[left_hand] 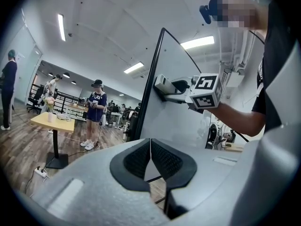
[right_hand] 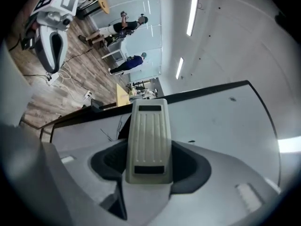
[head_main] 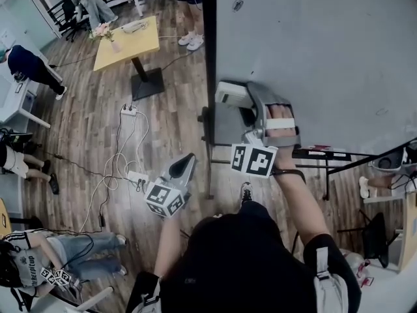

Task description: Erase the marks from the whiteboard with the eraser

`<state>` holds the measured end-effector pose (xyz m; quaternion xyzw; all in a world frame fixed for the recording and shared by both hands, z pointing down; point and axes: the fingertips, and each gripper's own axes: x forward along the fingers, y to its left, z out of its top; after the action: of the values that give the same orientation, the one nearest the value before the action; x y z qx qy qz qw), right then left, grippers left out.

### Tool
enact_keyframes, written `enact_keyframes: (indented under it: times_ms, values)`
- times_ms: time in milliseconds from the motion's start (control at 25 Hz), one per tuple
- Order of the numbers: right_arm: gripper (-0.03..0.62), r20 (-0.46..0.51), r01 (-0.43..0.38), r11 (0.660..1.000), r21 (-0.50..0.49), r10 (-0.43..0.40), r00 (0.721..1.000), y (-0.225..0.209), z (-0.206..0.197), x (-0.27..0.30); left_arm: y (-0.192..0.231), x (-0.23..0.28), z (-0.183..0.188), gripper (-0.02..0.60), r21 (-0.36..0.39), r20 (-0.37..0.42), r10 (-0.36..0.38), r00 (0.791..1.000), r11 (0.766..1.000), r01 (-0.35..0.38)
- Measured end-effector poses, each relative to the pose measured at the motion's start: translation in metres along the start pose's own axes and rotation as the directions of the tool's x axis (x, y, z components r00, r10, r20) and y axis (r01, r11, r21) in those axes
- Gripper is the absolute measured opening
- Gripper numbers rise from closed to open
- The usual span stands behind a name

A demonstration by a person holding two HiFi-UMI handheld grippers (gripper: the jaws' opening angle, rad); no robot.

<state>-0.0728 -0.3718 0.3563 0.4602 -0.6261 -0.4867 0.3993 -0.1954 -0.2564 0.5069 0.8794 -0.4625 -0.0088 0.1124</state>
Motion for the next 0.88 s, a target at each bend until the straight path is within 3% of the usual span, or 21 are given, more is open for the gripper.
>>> enact_keyframes:
  times_ms: [120,440,560,720,880]
  values:
    - [0.252,0.009,-0.020,0.998,-0.051,0.021,1.000,0.016,0.002,0.000,0.001,-0.003,-0.003,0.015,-0.003,-0.010,0.003,1.000,1.000,-0.003]
    - [0.252,0.030,-0.068,0.998,-0.020,0.068,0.997,0.006,0.005,-0.002,0.004,-0.005,0.002,0.015,0.003,0.002,0.005,1.000,1.000,-0.005]
    - [0.252,0.031,0.013,1.000,0.007,-0.014,0.999,-0.028,0.003,-0.006,0.005,-0.007,0.002,0.015,0.004,0.002,0.005,1.000,1.000,-0.005]
    - [0.253,0.019,0.123,0.982,0.141,-0.127,0.992,-0.100,-0.011,-0.014,0.008,-0.006,0.002,0.015,0.003,0.003,0.007,1.000,1.000,-0.007]
    - [0.253,0.003,0.158,0.964,0.214,-0.162,0.987,-0.126,-0.016,-0.018,0.005,-0.002,0.002,0.015,0.001,0.004,-0.003,1.000,1.000,0.003]
